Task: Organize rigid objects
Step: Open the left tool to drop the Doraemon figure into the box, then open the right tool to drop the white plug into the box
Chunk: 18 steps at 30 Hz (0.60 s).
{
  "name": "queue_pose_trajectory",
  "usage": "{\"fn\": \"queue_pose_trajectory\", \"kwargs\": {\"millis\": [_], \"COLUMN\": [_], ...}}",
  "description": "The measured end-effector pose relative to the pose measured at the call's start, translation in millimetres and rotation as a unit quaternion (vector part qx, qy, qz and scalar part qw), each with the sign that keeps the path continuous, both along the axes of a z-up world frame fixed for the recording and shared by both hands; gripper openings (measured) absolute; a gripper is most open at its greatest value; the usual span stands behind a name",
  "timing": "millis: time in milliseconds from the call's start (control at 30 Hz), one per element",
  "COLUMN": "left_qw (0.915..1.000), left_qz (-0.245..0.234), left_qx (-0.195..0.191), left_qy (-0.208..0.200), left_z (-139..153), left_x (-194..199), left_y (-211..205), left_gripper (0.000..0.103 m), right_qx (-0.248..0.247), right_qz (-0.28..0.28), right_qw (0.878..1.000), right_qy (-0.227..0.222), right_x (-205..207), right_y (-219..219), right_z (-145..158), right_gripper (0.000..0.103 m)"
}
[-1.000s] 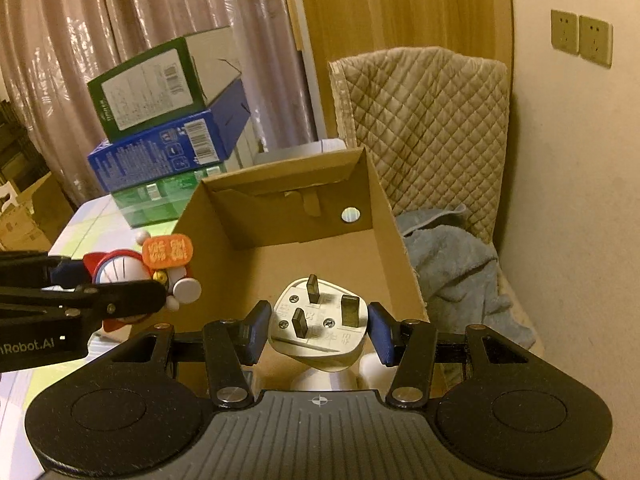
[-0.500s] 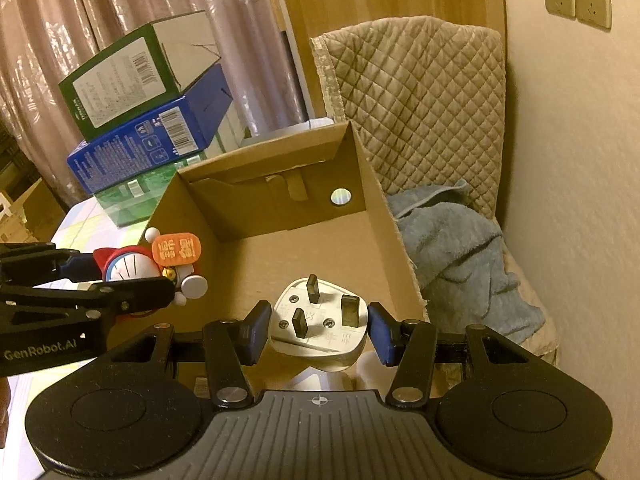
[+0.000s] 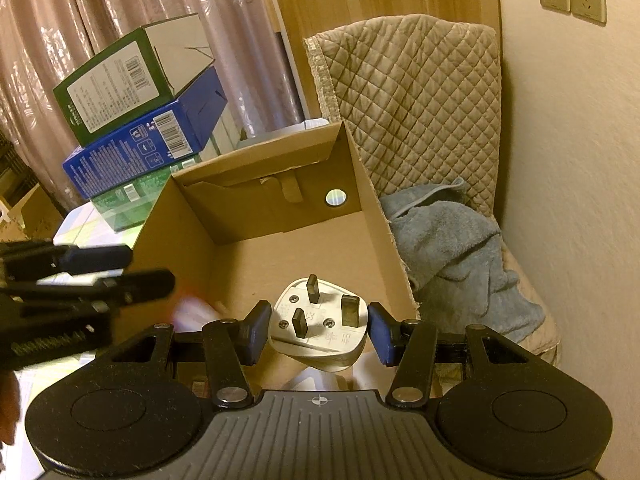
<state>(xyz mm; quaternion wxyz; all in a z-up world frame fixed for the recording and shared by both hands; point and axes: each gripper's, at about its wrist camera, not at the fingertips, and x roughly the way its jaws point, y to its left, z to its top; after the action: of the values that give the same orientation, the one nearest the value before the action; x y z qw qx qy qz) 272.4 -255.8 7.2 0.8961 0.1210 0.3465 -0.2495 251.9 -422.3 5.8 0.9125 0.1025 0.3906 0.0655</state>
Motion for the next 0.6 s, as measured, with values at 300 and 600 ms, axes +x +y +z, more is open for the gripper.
{"fn": "queue_pose_trajectory", "kwargs": {"millis": [300, 600], "left_qw": [0.9997, 0.9992], "left_qz": [0.019, 0.028], "left_qx": [-0.012, -0.021], "left_qy": [-0.014, -0.017], "left_z": [17, 21], "left_x": [-3, -8], "left_y": [18, 34], "left_gripper": [0.045, 0.045], "right_qx": [-0.001, 0.0], "right_qz": [0.005, 0.02], "right_qw": [1.0, 1.0], "right_qy": [-0.003, 0.001], "right_x": [1, 9], "right_y": [5, 22], "right_z": [4, 6], "right_gripper": [0.049, 0.049]}}
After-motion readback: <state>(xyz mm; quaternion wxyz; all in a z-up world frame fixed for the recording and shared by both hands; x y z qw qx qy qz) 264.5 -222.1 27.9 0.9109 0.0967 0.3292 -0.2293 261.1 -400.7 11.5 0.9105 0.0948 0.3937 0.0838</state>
